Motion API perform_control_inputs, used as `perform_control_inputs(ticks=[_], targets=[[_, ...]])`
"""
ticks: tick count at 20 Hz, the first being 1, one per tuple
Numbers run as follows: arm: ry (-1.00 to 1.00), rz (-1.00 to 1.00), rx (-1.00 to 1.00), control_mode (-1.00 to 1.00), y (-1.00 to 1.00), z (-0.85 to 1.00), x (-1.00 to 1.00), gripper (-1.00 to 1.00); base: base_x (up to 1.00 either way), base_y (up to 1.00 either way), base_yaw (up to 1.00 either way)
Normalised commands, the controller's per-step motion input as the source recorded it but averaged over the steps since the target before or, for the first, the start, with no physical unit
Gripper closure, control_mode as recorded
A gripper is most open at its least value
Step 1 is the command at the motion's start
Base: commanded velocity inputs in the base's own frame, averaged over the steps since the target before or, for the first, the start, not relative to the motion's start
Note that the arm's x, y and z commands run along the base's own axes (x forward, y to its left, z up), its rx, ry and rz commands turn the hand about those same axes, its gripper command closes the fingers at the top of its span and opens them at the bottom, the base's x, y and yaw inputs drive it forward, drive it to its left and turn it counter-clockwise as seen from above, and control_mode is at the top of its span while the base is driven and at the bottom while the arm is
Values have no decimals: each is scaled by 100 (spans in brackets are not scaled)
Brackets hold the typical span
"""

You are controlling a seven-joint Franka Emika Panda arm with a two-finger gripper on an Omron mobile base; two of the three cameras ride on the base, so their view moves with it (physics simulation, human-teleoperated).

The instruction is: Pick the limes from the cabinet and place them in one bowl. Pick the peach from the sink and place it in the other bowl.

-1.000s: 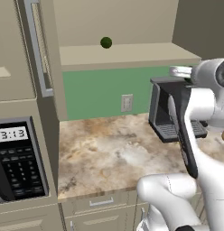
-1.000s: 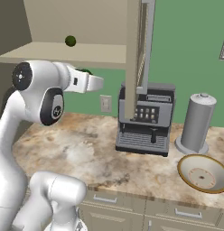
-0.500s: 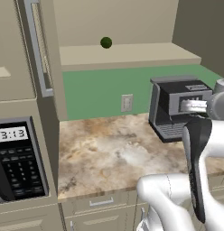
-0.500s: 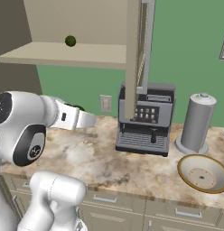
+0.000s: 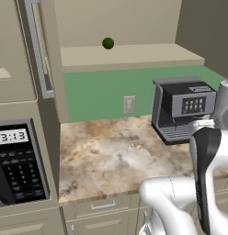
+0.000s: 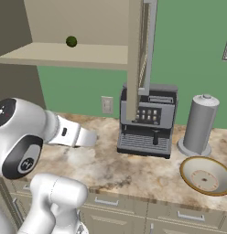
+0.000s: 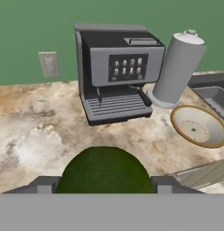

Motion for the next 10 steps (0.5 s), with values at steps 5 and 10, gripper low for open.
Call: perform_control_inputs(ticks=[5, 10], targets=[[0, 0, 0, 100, 0, 0, -2, 100, -4, -1, 0], [0, 0, 0, 100, 0, 0, 0, 100, -46, -37, 0]])
